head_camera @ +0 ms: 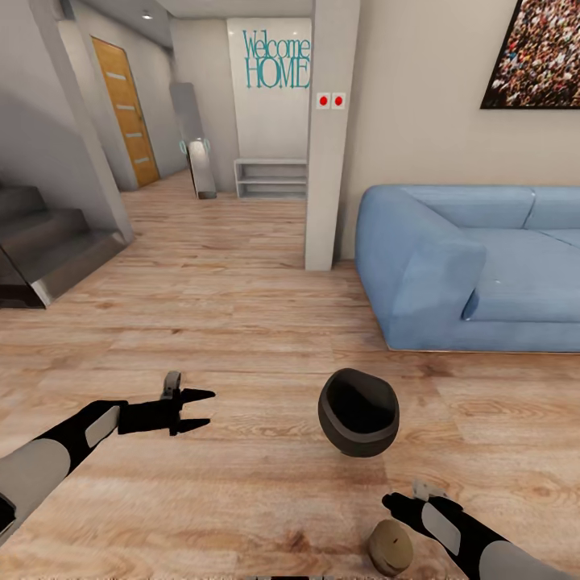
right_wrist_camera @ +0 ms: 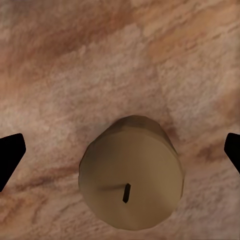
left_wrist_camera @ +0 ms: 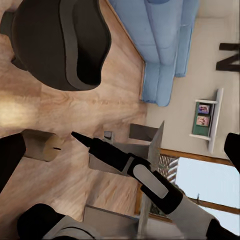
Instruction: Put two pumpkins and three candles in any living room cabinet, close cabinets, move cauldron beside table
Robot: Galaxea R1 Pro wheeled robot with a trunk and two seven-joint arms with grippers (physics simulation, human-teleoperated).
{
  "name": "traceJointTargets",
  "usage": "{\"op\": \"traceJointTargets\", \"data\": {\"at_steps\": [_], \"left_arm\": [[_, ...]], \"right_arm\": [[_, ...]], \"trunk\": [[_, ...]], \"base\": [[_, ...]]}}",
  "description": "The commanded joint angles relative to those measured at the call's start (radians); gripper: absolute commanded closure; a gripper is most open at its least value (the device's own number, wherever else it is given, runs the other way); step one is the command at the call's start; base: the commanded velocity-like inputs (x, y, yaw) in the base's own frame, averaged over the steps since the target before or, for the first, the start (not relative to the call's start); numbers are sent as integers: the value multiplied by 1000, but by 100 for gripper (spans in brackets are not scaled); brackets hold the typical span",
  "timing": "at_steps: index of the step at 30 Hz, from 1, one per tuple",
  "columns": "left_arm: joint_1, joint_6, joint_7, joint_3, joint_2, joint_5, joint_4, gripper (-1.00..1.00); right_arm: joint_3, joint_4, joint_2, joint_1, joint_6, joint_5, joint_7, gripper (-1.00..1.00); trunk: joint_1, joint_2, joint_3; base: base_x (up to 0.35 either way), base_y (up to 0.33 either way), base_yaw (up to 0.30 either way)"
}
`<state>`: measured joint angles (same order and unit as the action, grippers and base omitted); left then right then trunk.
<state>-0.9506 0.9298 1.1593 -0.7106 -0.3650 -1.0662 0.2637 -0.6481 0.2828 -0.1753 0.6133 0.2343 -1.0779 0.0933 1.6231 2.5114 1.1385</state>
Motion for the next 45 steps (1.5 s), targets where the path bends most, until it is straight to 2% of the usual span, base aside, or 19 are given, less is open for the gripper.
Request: {"op": "traceJointTargets", "data": {"at_steps": [1,6,16,19,21,24,32,37,40,45], "left_arm": [[0,6,38,-19,-3,-4,0,-100],[1,6,110,-43,-7,-2,0,-100],[1,5,127,-53,-8,-1,4,-100],[1,5,159,-55,-8,-1,5,-100],[1,4,198,-69,-8,2,4,-100],[1,4,246,-110,-8,12,4,-100],[1,0,283,-126,-8,15,5,-100],[1,0,284,-127,-8,17,5,-100],[1,0,284,-126,-8,17,5,-100],[1,-1,284,-127,-8,17,5,-100]], "right_arm": [[-7,4,-1,0,3,-8,8,-100],[-7,4,-1,0,3,-8,8,-100],[-8,15,-1,0,-2,-8,5,-100],[-8,19,-1,0,-1,-8,4,-100],[-8,20,-1,0,-1,-7,4,-100],[-8,21,-1,0,-1,-8,3,-100],[-8,21,-1,0,-2,-8,3,-100],[-8,21,0,0,-2,-8,-2,-100],[-8,21,-1,0,-1,-7,-45,-100],[-7,10,-1,0,-2,-8,-77,-100]], "trunk": [[0,1,5],[2,2,24],[7,4,63],[8,5,74],[9,5,82],[11,6,94],[14,8,125],[14,8,125],[14,8,125],[14,8,125]], "base": [[0,0,0],[0,0,0],[0,0,0],[0,0,0],[0,0,0],[0,0,0],[0,0,0],[0,0,0],[0,0,0],[0,0,0]]}}
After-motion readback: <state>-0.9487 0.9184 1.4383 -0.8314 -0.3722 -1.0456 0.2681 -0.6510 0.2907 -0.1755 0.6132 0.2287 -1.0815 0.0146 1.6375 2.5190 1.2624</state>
